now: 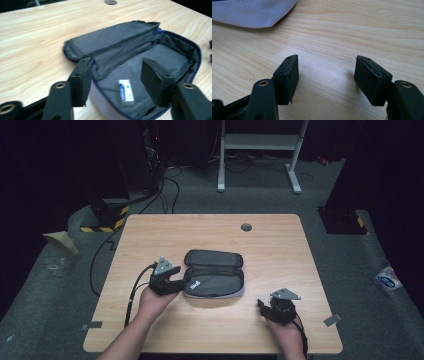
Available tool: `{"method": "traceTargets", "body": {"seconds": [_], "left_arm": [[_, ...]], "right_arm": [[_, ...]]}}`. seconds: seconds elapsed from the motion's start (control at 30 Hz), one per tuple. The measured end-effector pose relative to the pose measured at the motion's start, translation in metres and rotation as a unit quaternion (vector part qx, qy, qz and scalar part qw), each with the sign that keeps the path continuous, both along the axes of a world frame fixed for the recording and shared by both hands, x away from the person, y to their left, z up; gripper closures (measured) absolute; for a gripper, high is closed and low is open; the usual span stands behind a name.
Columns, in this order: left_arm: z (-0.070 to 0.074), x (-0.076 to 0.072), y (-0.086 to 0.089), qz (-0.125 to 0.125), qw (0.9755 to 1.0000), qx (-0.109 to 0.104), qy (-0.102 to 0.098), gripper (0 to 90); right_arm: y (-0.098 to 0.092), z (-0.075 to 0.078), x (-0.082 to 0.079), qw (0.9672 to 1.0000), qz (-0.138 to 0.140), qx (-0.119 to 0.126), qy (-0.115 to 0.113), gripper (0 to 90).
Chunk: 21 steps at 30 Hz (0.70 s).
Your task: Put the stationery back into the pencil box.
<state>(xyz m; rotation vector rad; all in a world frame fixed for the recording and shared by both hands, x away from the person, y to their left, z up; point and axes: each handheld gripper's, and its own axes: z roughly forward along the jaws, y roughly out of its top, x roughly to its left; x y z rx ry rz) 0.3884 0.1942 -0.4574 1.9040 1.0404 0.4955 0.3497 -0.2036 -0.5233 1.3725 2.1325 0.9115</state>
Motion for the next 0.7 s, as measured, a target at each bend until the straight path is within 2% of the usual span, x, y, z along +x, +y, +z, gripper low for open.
{"method": "traceTargets", "body": {"seconds": [0.17,0.27,0.33,0.5,0.7], "left_arm": [[0.003,-0.002,0.020,0.019,0.9998,0.000,-0.004,29.6],[0.003,-0.002,0.034,0.026,0.9997,-0.002,0.006,21.7],[0.001,-0.003,0.043,0.035,0.9993,0.009,0.009,15.8],[-0.008,-0.002,0.066,0.065,0.9969,0.036,0.023,4.5],[-0.026,-0.001,0.101,0.098,0.9931,0.040,0.050,0.0]], "right_arm": [[0.000,0.000,0.000,1.0000,0.000,0.000,0.000,36.1],[0.000,0.000,0.000,1.0000,0.000,0.000,0.000,36.1],[0.000,0.000,0.000,1.0000,0.000,-0.001,0.000,36.1],[0.000,0.000,0.000,1.0000,0.000,0.000,0.000,36.1],[0.000,0.000,0.000,1.0000,0.000,0.000,0.000,36.1]]}}
